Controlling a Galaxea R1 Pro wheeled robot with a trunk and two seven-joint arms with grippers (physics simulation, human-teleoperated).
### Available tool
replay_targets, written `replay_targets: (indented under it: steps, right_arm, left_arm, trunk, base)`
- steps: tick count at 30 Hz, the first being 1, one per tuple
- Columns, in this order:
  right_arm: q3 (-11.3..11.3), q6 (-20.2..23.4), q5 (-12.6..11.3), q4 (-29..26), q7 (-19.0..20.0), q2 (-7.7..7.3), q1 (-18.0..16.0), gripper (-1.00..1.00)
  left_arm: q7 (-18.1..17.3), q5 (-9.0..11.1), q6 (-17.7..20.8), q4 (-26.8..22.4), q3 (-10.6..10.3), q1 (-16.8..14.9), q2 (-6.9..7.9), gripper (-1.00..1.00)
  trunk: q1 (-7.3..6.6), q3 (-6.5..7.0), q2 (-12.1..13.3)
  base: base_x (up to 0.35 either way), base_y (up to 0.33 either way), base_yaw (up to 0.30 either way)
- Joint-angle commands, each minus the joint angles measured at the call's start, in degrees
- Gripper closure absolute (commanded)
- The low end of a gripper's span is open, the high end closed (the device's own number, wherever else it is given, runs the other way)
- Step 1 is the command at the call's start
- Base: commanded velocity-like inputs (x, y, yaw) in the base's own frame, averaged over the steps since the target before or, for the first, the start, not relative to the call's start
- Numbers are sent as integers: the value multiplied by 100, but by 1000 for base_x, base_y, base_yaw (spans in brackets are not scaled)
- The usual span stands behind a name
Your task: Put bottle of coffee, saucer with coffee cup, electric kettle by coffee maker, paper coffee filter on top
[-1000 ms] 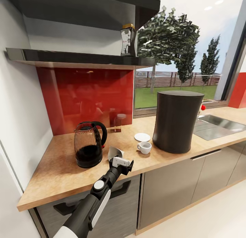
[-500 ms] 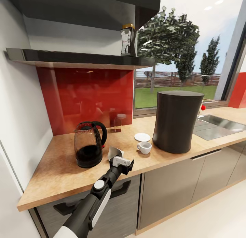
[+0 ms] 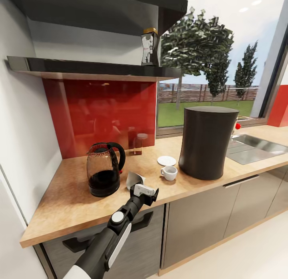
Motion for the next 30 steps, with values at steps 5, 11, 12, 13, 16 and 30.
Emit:
replay_targets:
  steps: [5, 11, 12, 13, 16, 30]
  right_arm:
    - [7, -16, 18, 3, -1, -2, -5, -100]
    - [8, -16, 18, 3, -1, -2, -6, -100]
    - [8, -16, 18, 3, -1, -2, -8, -100]
    - [8, -16, 18, 3, -1, -2, -7, -100]
    - [9, -16, 18, 3, -1, -2, -5, -100]
    - [9, -16, 18, 3, -1, -2, -4, -100]
  left_arm:
    - [-20, 41, 24, -6, -1, -3, -1, -100]
    - [-20, 41, 24, -9, -2, -3, -1, -100]
    - [-20, 41, 24, -8, -2, -3, -1, -100]
    - [-20, 41, 24, -9, -2, -3, -1, -100]
    - [-20, 41, 24, -11, -2, -3, -1, -100]
    - [-20, 41, 24, -11, -3, -3, -1, -100]
  trunk:
    - [0, -7, -4]
    - [0, -7, -4]
    - [0, -7, -4]
    - [0, -7, -4]
    - [0, -7, -4]
    - [0, -7, -4]
  base:
    - [0, 0, 0]
    - [0, 0, 0]
    - [0, 0, 0]
    - [0, 0, 0]
    - [0, 0, 21]
    - [0, 0, 80]
